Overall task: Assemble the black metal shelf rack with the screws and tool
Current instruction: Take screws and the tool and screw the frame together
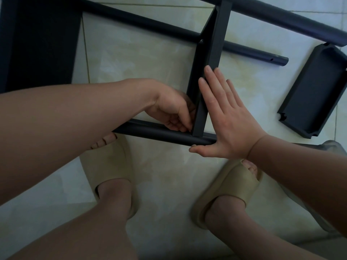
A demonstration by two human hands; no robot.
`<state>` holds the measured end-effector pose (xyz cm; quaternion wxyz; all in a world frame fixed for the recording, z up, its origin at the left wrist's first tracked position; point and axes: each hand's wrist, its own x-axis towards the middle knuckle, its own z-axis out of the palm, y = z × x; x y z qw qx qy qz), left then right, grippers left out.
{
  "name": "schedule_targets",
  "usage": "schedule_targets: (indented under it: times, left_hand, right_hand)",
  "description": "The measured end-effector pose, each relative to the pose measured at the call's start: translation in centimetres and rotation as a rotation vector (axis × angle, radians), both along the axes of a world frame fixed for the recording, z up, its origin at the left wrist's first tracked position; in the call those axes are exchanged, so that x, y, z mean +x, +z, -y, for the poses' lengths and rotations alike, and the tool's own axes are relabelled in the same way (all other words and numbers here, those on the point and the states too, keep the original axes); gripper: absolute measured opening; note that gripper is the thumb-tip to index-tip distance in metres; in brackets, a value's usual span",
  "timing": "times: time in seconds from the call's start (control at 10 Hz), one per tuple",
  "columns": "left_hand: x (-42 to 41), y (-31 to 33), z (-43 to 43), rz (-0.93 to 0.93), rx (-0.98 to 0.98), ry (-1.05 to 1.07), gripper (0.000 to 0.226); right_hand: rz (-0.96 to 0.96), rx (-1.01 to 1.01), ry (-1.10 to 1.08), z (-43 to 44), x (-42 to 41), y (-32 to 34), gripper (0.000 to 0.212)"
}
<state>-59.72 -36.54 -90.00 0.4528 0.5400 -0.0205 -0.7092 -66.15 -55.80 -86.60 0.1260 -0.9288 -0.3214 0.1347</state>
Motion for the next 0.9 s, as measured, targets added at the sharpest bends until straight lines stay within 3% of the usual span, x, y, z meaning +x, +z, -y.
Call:
schedule_targets:
  times: [0.3, 0.9]
  left_hand:
    - [1.2, 0.6, 0.7, 0.069, 0.154, -0.186, 0.006]
    - [1.5, 1.2, 1.3, 0.065, 0.216, -0.156, 0.014]
  right_hand:
    - [0.0, -0.007, 0.001, 0.0, -0.1, 0.1, 0.128]
    - [-0.004, -0.008, -0.002, -0.1, 0.0, 0.2, 0.128]
